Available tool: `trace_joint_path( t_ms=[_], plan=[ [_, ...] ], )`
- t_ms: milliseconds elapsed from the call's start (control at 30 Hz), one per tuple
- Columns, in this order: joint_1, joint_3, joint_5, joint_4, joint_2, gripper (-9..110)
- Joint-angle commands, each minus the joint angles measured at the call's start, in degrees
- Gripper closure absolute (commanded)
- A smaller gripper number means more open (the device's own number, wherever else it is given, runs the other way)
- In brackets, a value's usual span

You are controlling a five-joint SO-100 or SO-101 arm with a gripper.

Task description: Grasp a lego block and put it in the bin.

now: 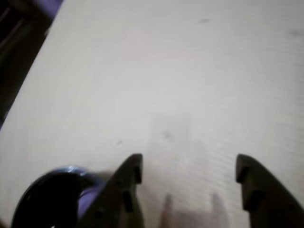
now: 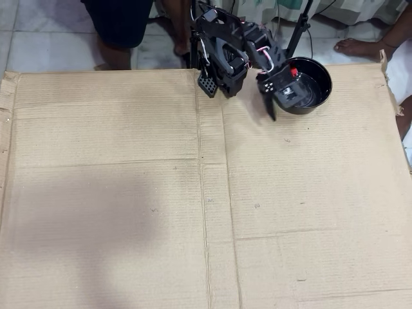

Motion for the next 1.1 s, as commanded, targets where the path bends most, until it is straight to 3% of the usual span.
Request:
trace_joint_path(
  t_ms=[0, 467, 667, 867, 1067],
  plan=[
    [7.65, 0.44, 0.18, -0.79, 0.53, 79],
    [33.75, 11.43, 0.18, -0.88, 0.53, 79],
    [34.8, 21.09, 0.18, -9.67, 1.67, 79],
    [34.28, 34.54, 0.18, -20.39, 14.06, 79],
    [32.34, 39.73, -0.53, -17.05, 27.6, 79]
  ],
)
